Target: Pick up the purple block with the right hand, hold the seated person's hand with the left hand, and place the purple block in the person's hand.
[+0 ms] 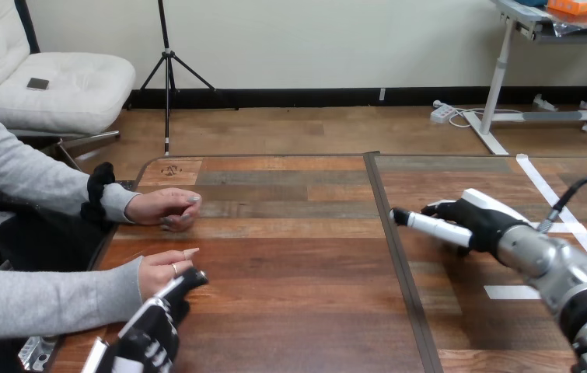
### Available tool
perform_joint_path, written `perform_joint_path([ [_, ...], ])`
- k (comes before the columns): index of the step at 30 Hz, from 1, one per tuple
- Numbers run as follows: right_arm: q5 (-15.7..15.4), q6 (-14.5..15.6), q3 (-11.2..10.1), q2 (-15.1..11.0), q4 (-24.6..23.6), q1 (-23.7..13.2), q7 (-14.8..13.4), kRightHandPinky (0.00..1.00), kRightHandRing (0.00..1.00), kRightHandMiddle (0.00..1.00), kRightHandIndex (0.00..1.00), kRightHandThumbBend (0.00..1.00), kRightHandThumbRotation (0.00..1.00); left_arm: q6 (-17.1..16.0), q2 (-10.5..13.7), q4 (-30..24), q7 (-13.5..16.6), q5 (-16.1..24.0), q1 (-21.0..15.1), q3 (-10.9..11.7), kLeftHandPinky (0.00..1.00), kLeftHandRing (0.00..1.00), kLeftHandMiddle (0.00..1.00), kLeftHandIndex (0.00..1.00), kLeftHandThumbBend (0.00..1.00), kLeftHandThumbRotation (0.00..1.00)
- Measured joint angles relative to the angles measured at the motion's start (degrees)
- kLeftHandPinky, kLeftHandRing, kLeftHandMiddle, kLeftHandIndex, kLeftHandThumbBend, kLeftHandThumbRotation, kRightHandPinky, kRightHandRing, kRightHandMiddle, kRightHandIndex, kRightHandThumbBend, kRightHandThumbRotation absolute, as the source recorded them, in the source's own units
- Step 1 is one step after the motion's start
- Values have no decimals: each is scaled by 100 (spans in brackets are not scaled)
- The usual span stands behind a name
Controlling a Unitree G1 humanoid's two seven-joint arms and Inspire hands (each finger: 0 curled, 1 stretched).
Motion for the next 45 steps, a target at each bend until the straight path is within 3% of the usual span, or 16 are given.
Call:
perform_joint_path([
  [9,148,210,-86,-217,-96,-199,1191,99,95,94,90,86,100,11,-10,38,1,-90,-112,38,100,99,94,80,82,100],
  [10,162,418,-82,-273,-105,-404,1875,100,96,93,90,85,100,129,-10,39,0,-151,-111,18,100,99,93,80,83,100],
  [14,152,493,-68,-283,-119,-456,2255,99,90,86,81,91,92,180,-8,40,-7,-245,-111,19,100,98,94,81,82,100],
  [18,144,551,-62,-344,-136,-601,2636,98,88,85,79,93,89,256,7,44,-7,-307,-111,22,100,98,94,81,82,100],
  [28,280,686,-95,-413,-153,-968,3988,100,94,89,85,92,98,511,-2,84,-43,-518,-156,27,100,97,93,80,83,100],
  [31,372,681,-117,-398,-156,-1052,4255,100,95,90,86,92,99,559,-28,126,-46,-541,-225,63,100,96,93,80,83,100],
  [36,398,353,-118,-275,-181,-1065,4062,98,93,90,86,92,100,591,-77,157,-54,-581,-360,125,100,96,93,79,82,100],
  [45,487,-67,-232,-106,-239,-1063,2863,89,87,84,81,88,100,592,-89,167,-110,-618,-529,174,100,95,92,78,81,100],
])
